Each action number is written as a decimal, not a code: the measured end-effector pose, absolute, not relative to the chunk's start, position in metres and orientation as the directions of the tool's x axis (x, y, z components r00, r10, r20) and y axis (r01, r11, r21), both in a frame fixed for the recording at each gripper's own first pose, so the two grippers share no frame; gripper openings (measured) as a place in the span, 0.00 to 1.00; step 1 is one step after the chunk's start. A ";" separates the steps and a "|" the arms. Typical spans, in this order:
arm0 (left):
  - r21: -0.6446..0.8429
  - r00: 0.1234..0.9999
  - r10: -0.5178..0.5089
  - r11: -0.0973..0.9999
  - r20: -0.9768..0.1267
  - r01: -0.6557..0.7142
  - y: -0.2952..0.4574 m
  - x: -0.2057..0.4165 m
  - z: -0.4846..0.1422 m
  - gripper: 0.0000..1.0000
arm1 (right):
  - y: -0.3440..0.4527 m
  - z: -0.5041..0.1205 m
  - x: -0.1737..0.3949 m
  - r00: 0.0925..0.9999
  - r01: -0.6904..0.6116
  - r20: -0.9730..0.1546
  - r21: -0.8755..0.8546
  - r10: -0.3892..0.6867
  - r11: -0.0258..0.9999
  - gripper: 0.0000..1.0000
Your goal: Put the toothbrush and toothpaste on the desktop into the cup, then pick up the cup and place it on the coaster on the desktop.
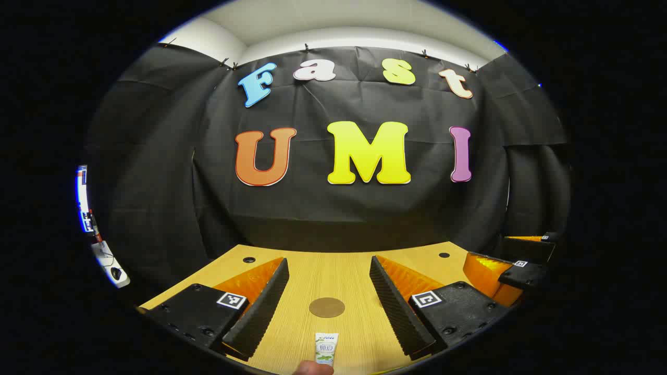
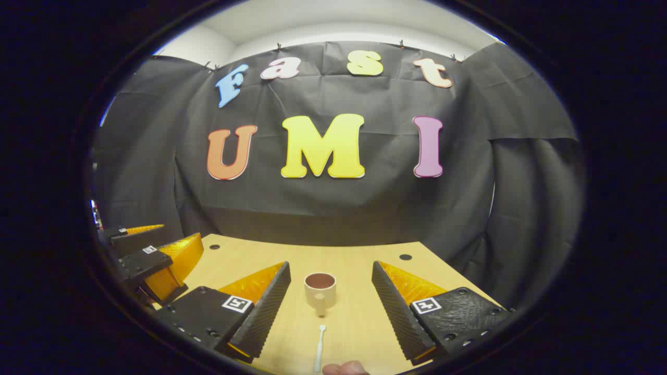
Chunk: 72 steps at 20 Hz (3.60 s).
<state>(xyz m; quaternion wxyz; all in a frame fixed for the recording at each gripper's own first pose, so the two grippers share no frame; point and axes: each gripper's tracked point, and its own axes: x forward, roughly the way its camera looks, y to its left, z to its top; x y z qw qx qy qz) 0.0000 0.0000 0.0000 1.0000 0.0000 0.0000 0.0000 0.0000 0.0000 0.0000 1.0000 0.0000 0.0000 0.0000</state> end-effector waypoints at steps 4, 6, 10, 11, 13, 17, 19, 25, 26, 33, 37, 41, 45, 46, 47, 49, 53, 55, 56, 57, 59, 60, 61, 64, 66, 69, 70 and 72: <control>0.005 1.000 -0.017 1.000 -0.003 0.017 0.000 -0.002 -0.004 0.99 | 0.001 -0.004 0.001 1.000 0.010 -0.005 -0.017 -0.010 1.000 0.98; 0.003 1.000 -0.021 1.000 -0.012 0.022 0.000 0.001 -0.008 0.99 | 0.003 -0.008 0.002 1.000 0.008 -0.012 -0.024 -0.009 1.000 0.98; 0.006 1.000 -0.022 1.000 -0.016 0.022 -0.001 0.003 -0.012 0.99 | 0.009 -0.005 0.001 1.000 -0.002 0.000 -0.056 0.002 0.998 0.98; 0.008 0.999 -0.025 1.000 -0.020 0.025 -0.003 0.004 -0.013 0.99 | 0.009 -0.006 0.002 1.000 -0.004 0.002 -0.056 0.004 0.998 0.95; 0.012 0.999 -0.030 0.999 -0.025 0.030 -0.006 0.005 -0.015 0.99 | 0.007 -0.004 0.005 1.000 -0.004 0.004 -0.050 0.004 0.999 0.95; 0.018 0.999 -0.035 0.999 -0.022 0.035 -0.011 0.006 -0.014 0.99 | 0.003 -0.008 0.010 1.000 -0.001 -0.004 -0.035 0.000 0.999 0.95; 0.019 0.999 -0.035 0.999 -0.022 0.036 -0.012 0.005 -0.015 0.99 | 0.001 -0.008 0.010 1.000 0.003 -0.007 -0.028 -0.003 1.000 0.95; 0.019 0.998 -0.036 0.999 -0.047 0.037 -0.016 0.004 -0.024 0.99 | -0.003 -0.020 0.017 0.999 -0.011 -0.045 -0.024 0.010 1.000 0.95; 0.020 0.998 -0.037 0.999 -0.054 0.038 -0.016 0.003 -0.027 0.99 | -0.003 -0.026 0.018 0.998 -0.011 -0.058 -0.028 0.010 1.000 0.95; 0.042 0.985 -0.029 0.998 -0.171 0.037 -0.009 -0.010 -0.075 0.99 | 0.005 -0.078 0.024 0.980 -0.049 -0.195 -0.057 0.037 0.997 0.95; 0.051 0.966 -0.024 0.998 -0.257 0.038 -0.003 -0.021 -0.109 0.99 | 0.009 -0.117 0.029 0.953 -0.074 -0.298 -0.070 0.050 0.995 0.99; 0.055 0.938 -0.031 0.997 -0.345 0.053 -0.003 -0.031 -0.143 0.99 | 0.011 -0.155 0.035 0.915 -0.094 -0.399 -0.073 0.057 0.993 0.95; 0.052 0.908 -0.026 0.997 -0.417 0.052 -0.002 -0.038 -0.175 1.00 | 0.015 -0.192 0.048 0.878 -0.086 -0.477 -0.077 0.039 0.993 0.99; 0.048 0.902 -0.021 0.998 -0.431 0.046 0.000 -0.037 -0.181 1.00 | 0.016 -0.197 0.052 0.874 -0.081 -0.484 -0.077 0.034 0.994 0.99; 0.043 0.897 -0.016 0.998 -0.442 0.039 0.001 -0.037 -0.188 1.00 | 0.016 -0.204 0.055 0.871 -0.075 -0.490 -0.078 0.027 0.994 0.96; 0.039 0.881 -0.007 0.999 -0.473 0.029 0.003 -0.036 -0.204 1.00 | 0.017 -0.214 0.061 0.865 -0.059 -0.502 -0.071 0.015 0.996 0.99; 0.046 0.871 -0.007 0.998 -0.492 0.034 0.006 -0.039 -0.211 1.00 | 0.021 -0.235 0.072 0.843 -0.049 -0.538 -0.065 0.006 0.997 0.95; 0.042 0.868 -0.008 0.999 -0.496 0.034 0.007 -0.039 -0.212 1.00 | 0.022 -0.237 0.078 0.841 -0.047 -0.541 -0.066 0.004 0.997 0.92; 0.039 0.866 -0.008 0.999 -0.500 0.031 0.008 -0.039 -0.214 1.00 | 0.022 -0.237 0.082 0.841 -0.044 -0.542 -0.068 0.001 0.997 0.87; 0.036 0.863 -0.005 0.999 -0.504 0.027 0.009 -0.038 -0.215 1.00 | 0.021 -0.239 0.085 0.839 -0.039 -0.544 -0.072 -0.007 0.997 0.84; 0.028 0.860 0.000 0.999 -0.510 0.016 0.010 -0.039 -0.217 1.00 | 0.021 -0.243 0.089 0.835 -0.034 -0.551 -0.065 -0.007 0.997 0.77; 0.027 0.860 0.004 1.000 -0.511 0.012 0.011 -0.038 -0.218 1.00 | 0.020 -0.244 0.091 0.832 -0.029 -0.554 -0.071 -0.015 0.997 0.72; 0.028 0.859 0.006 1.000 -0.512 0.009 0.012 -0.038 -0.219 1.00 | 0.019 -0.246 0.093 0.832 -0.029 -0.554 -0.072 -0.016 0.997 0.72; 0.031 0.858 0.009 0.999 -0.513 0.008 0.014 -0.035 -0.223 1.00 | 0.017 -0.248 0.096 0.831 -0.024 -0.556 -0.083 -0.027 0.996 0.60; 0.027 0.859 0.007 1.000 -0.512 0.008 0.014 -0.035 -0.224 1.00 | 0.018 -0.253 0.095 0.826 -0.023 -0.563 -0.095 -0.034 0.995 0.47; 0.023 0.858 0.006 1.000 -0.513 0.007 0.013 -0.036 -0.226 1.00 | 0.016 -0.256 0.093 0.824 -0.011 -0.565 -0.087 -0.040 0.996 0.42; 0.021 0.857 0.005 1.000 -0.515 0.007 0.013 -0.036 -0.227 1.00 | 0.016 -0.257 0.094 0.823 -0.012 -0.567 -0.084 -0.038 0.996 0.31; 0.016 0.855 0.002 1.000 -0.518 0.007 0.011 -0.037 -0.230 1.00 | 0.016 -0.257 0.094 0.825 -0.015 -0.564 -0.083 -0.034 0.996 0.27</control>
